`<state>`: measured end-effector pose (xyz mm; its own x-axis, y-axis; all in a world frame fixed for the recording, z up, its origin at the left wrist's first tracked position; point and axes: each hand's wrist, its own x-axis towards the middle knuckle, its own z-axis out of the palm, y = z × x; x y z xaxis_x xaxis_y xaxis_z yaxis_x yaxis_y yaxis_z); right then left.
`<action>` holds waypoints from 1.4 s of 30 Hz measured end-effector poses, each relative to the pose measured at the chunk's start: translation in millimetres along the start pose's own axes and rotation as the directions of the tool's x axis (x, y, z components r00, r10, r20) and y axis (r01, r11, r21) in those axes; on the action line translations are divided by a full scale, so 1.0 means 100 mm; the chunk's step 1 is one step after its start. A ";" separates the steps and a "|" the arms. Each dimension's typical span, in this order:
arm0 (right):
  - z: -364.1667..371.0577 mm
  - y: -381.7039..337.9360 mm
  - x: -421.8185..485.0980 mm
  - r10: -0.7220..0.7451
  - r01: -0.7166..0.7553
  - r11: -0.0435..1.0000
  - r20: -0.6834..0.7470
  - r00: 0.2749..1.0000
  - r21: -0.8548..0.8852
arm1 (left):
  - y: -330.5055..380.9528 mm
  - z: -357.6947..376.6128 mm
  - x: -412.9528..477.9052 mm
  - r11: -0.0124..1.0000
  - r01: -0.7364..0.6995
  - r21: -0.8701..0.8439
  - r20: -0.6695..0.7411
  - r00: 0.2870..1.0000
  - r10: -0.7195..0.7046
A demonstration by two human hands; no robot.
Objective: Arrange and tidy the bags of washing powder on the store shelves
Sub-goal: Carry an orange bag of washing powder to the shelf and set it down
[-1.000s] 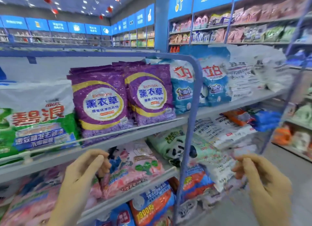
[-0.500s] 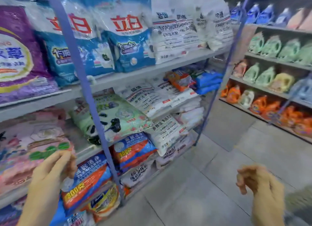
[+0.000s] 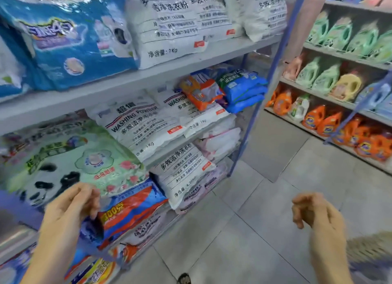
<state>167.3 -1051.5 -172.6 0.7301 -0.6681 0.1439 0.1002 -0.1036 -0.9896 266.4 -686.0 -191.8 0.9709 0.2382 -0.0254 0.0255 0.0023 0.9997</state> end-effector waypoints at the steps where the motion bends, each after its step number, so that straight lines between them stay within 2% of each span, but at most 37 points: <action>1: 0.04 0.04 0.16 -0.005 0.005 1.000 0.008 1.000 -0.011 | 0.00 0.11 0.09 1.000 0.004 -0.007 -0.003 1.000 -0.004; 4: 0.16 0.14 0.61 -0.014 0.017 0.997 0.038 0.999 -0.071 | 0.00 0.36 0.36 1.000 0.004 0.003 -0.029 1.000 -0.004; 9: 0.43 0.33 1.38 -0.010 0.016 0.998 0.094 0.996 -0.066 | -0.04 0.65 0.71 1.000 0.007 0.029 -0.087 0.996 -0.004; 13: 0.69 0.52 2.10 -0.019 0.042 0.995 0.233 0.972 -0.093 | -0.11 0.93 0.85 0.999 -0.005 0.053 -0.206 0.978 0.016; 16: 0.91 0.69 2.69 -0.053 0.127 0.977 0.385 0.922 -0.172 | -0.12 1.21 0.87 0.999 -0.009 0.035 -0.329 0.944 0.020; 20: 1.32 0.89 3.34 -0.167 0.364 0.903 0.596 0.786 -0.228 | -0.06 1.69 0.79 0.998 0.004 0.056 -0.486 0.874 0.023; 22: 1.60 1.01 3.56 -0.221 0.507 0.824 0.680 0.699 -0.254 | -0.01 1.92 0.75 0.998 0.010 0.065 -0.550 0.835 0.027; 24: 1.93 1.12 3.69 -0.284 0.677 0.690 0.766 0.577 -0.254 | 0.04 2.10 0.70 0.997 0.005 0.074 -0.595 0.802 0.040; 26: 2.27 1.23 3.77 -0.347 0.818 0.546 0.840 0.418 -0.181 | 0.06 2.21 0.65 0.995 -0.013 0.094 -0.607 0.792 0.067; 28: 2.59 1.32 3.82 -0.391 0.913 0.400 0.887 0.245 -0.076 | 0.07 2.27 0.58 0.997 -0.036 0.065 -0.607 0.792 0.068; 30: 2.87 1.40 3.86 -0.347 0.968 0.247 0.929 0.129 -0.042 | 0.08 2.27 0.52 0.999 -0.037 0.023 -0.617 0.786 0.043; 31: 2.98 1.45 3.89 -0.311 0.979 0.201 0.945 0.102 -0.040 | 0.08 2.27 0.50 0.999 -0.031 0.022 -0.617 0.786 0.039; 34: 3.13 1.58 4.00 -0.234 0.985 0.170 0.969 0.078 -0.038 | 0.15 2.25 0.46 0.999 -0.022 0.045 -0.619 0.784 0.045; 37: 3.13 1.55 4.07 -0.231 0.992 0.130 0.972 0.040 -0.010 | 0.20 2.27 0.43 0.997 -0.025 0.068 -0.612 0.788 0.062; 40: 3.09 1.38 4.13 -0.331 0.975 0.222 0.942 0.052 0.025 | 0.21 2.29 0.42 0.999 -0.021 0.048 -0.611 0.790 0.046; 42: 3.02 1.23 4.12 -0.411 0.918 0.388 0.906 0.098 0.076 | 0.17 2.30 0.44 0.999 0.013 0.051 -0.612 0.790 0.022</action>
<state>684.5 -1117.0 -238.1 0.6434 0.6447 0.4128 0.7609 -0.5975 -0.2529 364.5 -898.5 -177.0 0.6219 0.7831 0.0038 0.0499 -0.0444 0.9978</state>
